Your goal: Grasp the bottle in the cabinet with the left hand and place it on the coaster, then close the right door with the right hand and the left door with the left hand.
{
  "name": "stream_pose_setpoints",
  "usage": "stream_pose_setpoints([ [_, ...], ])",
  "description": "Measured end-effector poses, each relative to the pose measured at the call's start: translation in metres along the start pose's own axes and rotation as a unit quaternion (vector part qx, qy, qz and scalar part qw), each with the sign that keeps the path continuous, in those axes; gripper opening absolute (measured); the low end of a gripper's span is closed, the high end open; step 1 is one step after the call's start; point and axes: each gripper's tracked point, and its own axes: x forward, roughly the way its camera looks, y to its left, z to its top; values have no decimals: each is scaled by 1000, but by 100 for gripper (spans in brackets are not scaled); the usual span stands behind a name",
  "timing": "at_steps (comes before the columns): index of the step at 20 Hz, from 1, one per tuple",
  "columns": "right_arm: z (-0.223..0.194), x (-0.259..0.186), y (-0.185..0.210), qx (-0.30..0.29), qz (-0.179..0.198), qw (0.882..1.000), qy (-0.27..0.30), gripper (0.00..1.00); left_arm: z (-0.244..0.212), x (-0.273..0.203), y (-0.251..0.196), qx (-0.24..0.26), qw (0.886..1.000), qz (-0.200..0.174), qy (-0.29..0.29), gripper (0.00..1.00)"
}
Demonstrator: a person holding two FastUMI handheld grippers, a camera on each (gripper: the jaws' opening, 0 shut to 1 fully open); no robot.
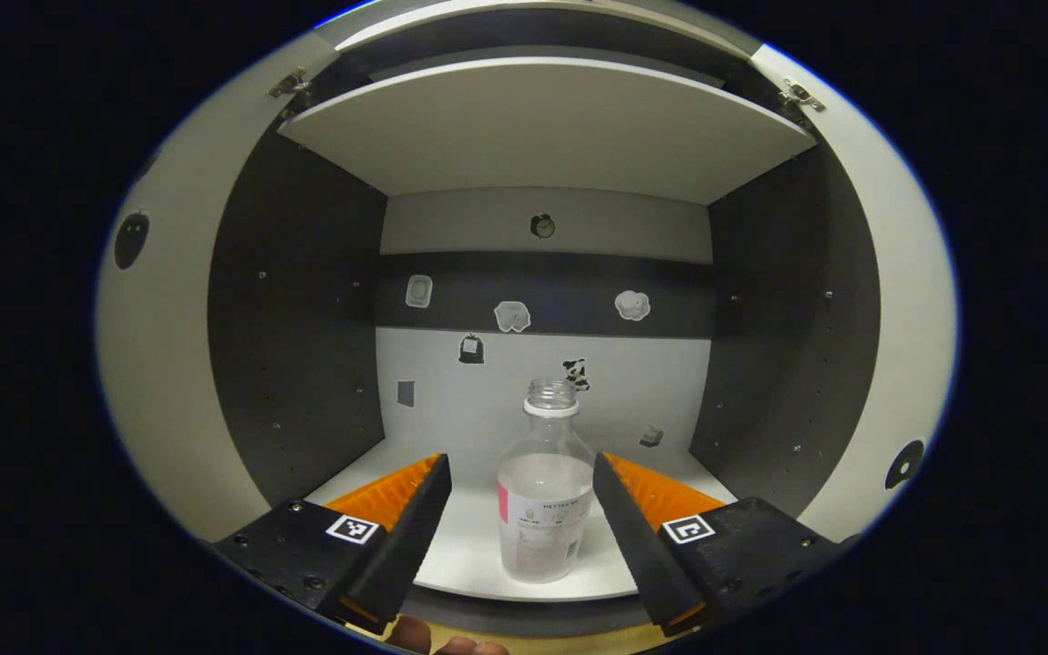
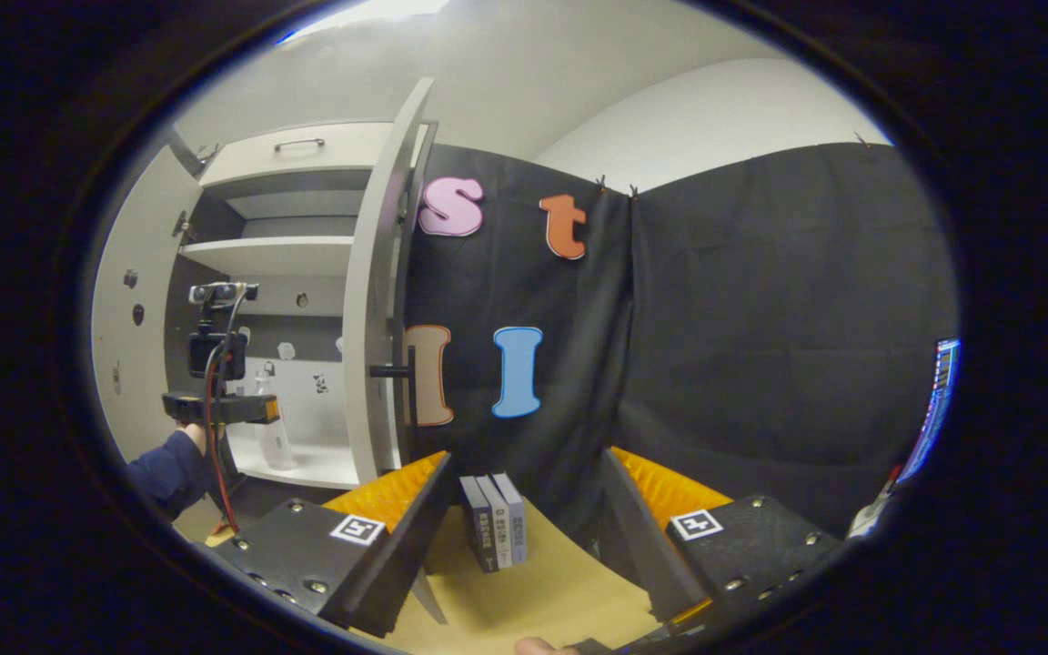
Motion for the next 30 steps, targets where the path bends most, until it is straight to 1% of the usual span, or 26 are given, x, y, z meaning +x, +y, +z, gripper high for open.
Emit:
stream_pose_setpoints([
  [1,-2,2,1,1,2,1000,3,96,0,9,-1,-3,1000,0,4,97],
  [6,-7,8,18,-7,22,1000,9,98,-5,36,-6,-7,1000,-1,12,97],
  [8,-8,8,22,-15,28,999,7,98,-13,40,-12,-9,1000,-12,27,96],
  [9,-9,8,23,-17,29,999,7,98,-17,38,-13,-9,999,-13,34,91],
  [10,-10,7,24,-17,31,999,8,98,-13,38,-16,-8,999,-21,27,84],
  [11,-11,6,25,-15,32,999,10,96,-15,31,-21,-12,999,-30,30,76],
  [12,-12,5,26,-12,33,999,12,98,-15,26,-25,-13,999,-37,31,75],
  [19,-11,-1,20,-5,42,999,7,98,-1,-15,-31,-23,997,-79,7,74],
  [22,-9,-6,19,1,50,999,3,98,-1,-45,-25,-26,995,-92,5,74],
  [25,-8,-13,16,1,56,998,0,98,-10,-71,-18,-38,993,-108,12,73],
  [30,-13,-23,16,6,67,998,6,98,-32,-116,2,-26,991,-130,18,74],
])
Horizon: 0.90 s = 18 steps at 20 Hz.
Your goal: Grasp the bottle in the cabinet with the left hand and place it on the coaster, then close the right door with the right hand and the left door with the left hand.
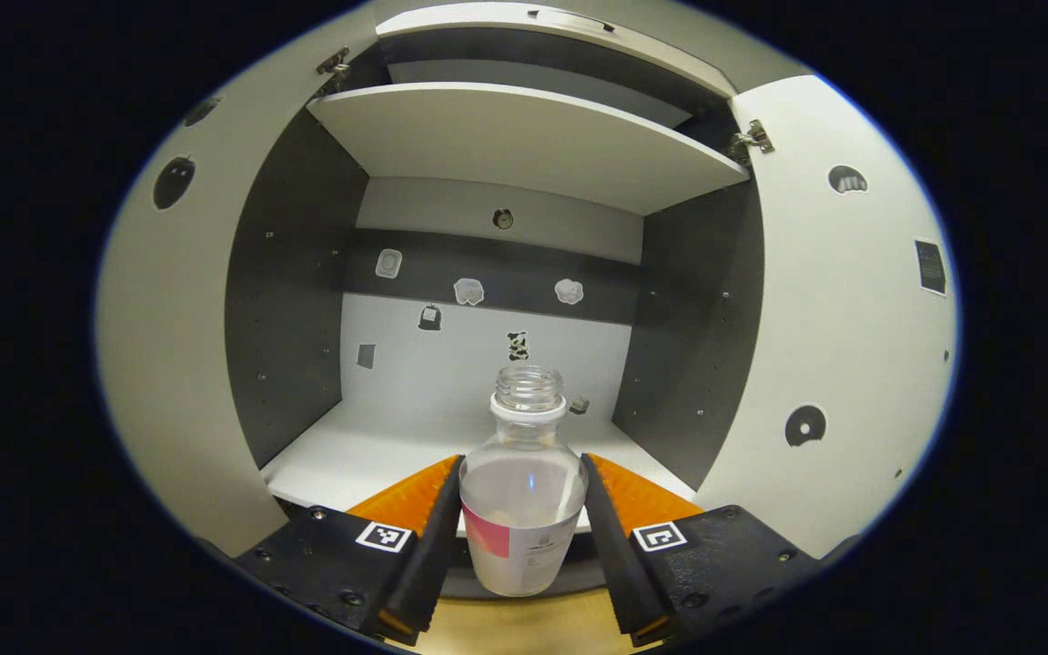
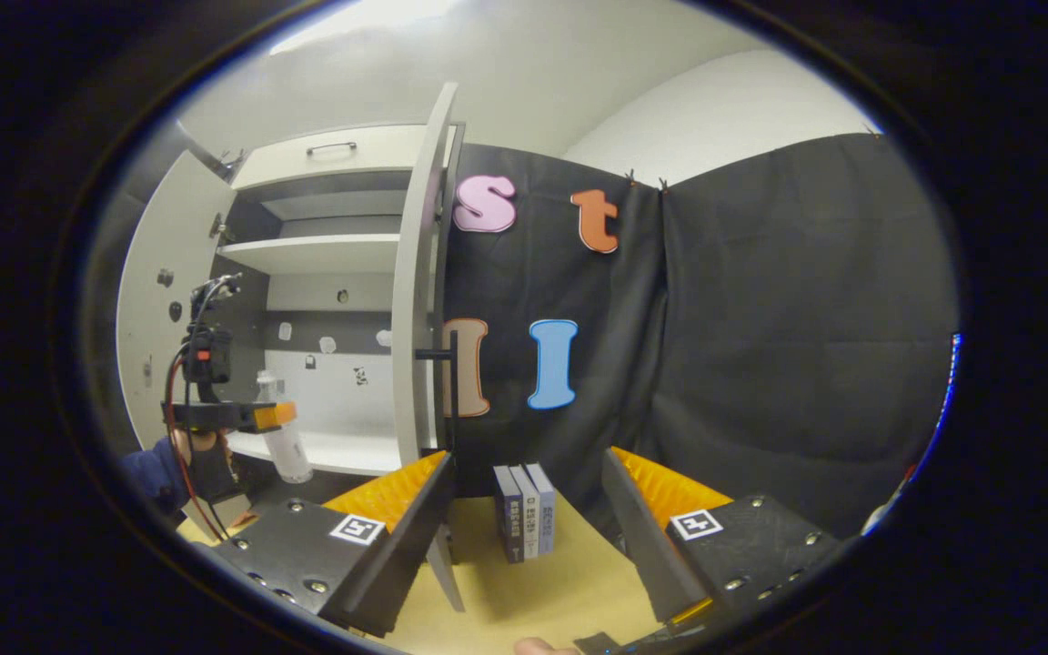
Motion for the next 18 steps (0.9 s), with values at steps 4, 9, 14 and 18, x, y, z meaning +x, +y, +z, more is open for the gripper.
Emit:
stream_pose_setpoints([
  [4,-1,-2,9,6,16,1000,1,98,-40,-35,12,-5,999,-12,29,73],
  [9,-1,-5,25,0,41,999,1,98,-95,-68,26,-27,997,-3,75,74],
  [14,-2,-7,29,-2,51,999,1,98,-175,-98,36,-62,987,11,145,74],
  [18,-5,-6,24,-5,48,999,4,99,-239,-119,40,-101,973,26,207,74],
])
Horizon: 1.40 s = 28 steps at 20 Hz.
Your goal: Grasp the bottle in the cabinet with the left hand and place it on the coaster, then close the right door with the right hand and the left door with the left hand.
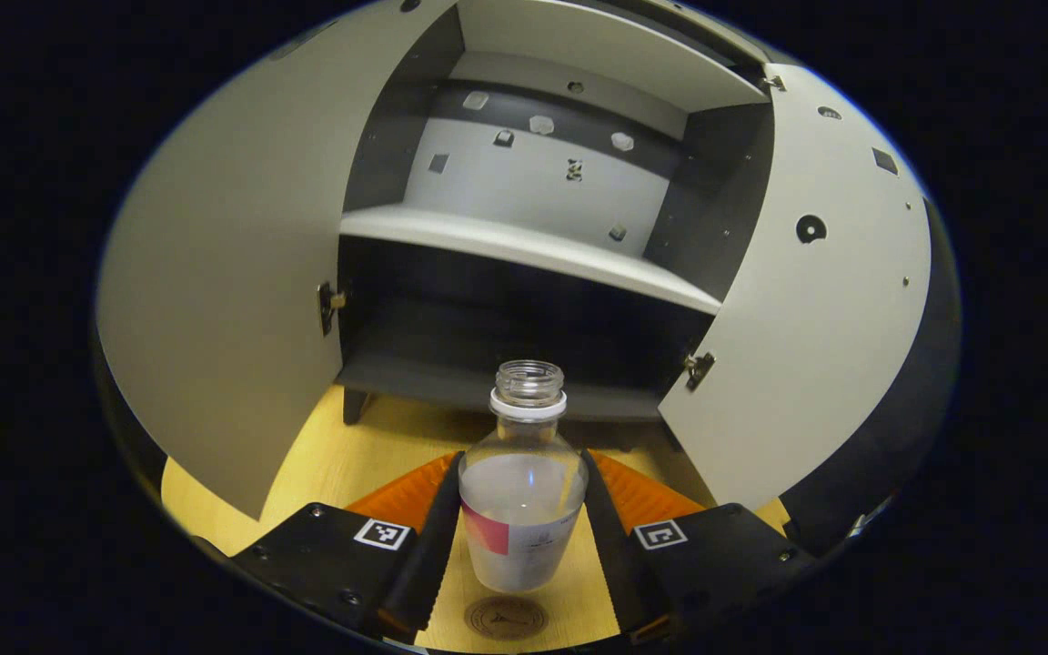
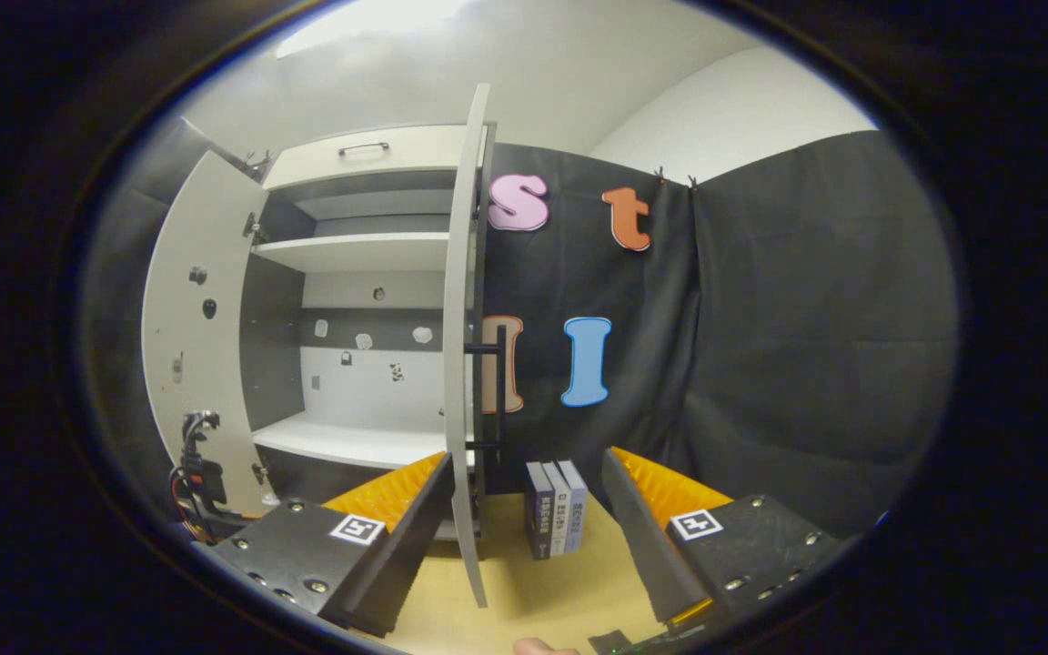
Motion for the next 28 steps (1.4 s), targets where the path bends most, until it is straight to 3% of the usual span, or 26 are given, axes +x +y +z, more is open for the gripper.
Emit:
stream_pose_setpoints([
  [8,-4,8,2,-10,2,1000,7,96,-91,11,18,-28,995,25,92,76],
  [11,-9,10,4,-12,3,1000,13,98,-99,10,15,-26,996,24,81,78],
  [16,-12,13,6,-8,6,1000,19,98,-110,12,10,39,998,26,50,77],
  [19,-15,16,6,-8,6,1000,22,98,-116,7,2,47,998,21,41,78],
  [22,-19,17,6,-5,10,1000,25,98,-132,2,-9,46,997,6,65,79],
  [28,-26,19,3,-1,9,999,33,98,-140,-5,-9,62,995,11,83,78],
])
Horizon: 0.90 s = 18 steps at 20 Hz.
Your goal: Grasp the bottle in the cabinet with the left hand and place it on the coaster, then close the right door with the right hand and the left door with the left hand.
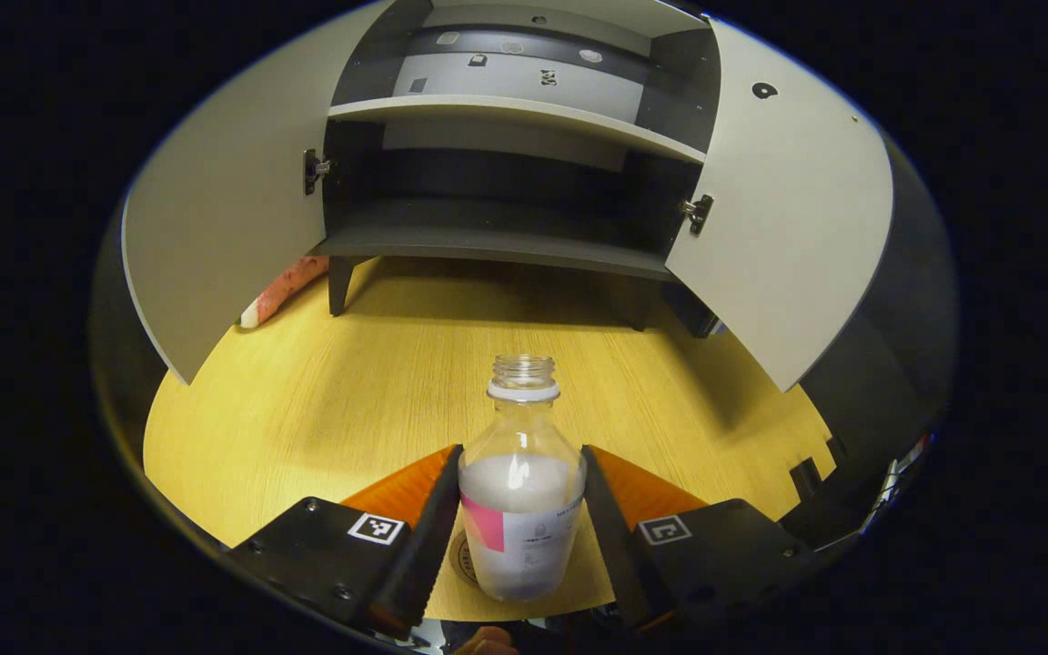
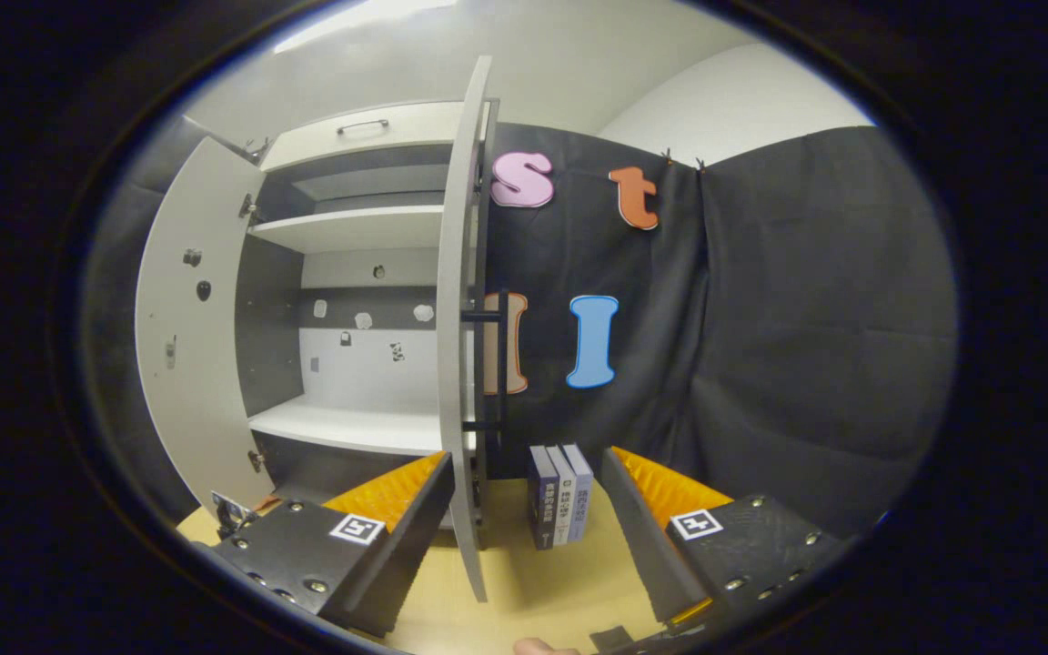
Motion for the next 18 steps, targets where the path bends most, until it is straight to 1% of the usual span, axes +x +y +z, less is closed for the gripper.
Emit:
stream_pose_setpoints([
  [5,-1,5,2,6,5,1000,5,99,-2,-7,-2,10,1000,-1,-3,79],
  [12,0,7,10,-5,19,1000,3,99,-9,-18,-6,11,1000,-4,-7,79],
  [16,-1,7,12,-15,25,1000,9,98,-13,-24,-7,11,1000,5,-21,79],
  [17,-1,6,12,-19,26,999,11,96,-14,-26,-7,9,1000,7,-27,80],
  [18,-1,5,13,-23,28,999,11,98,-15,-27,-8,6,999,7,-32,80],
])
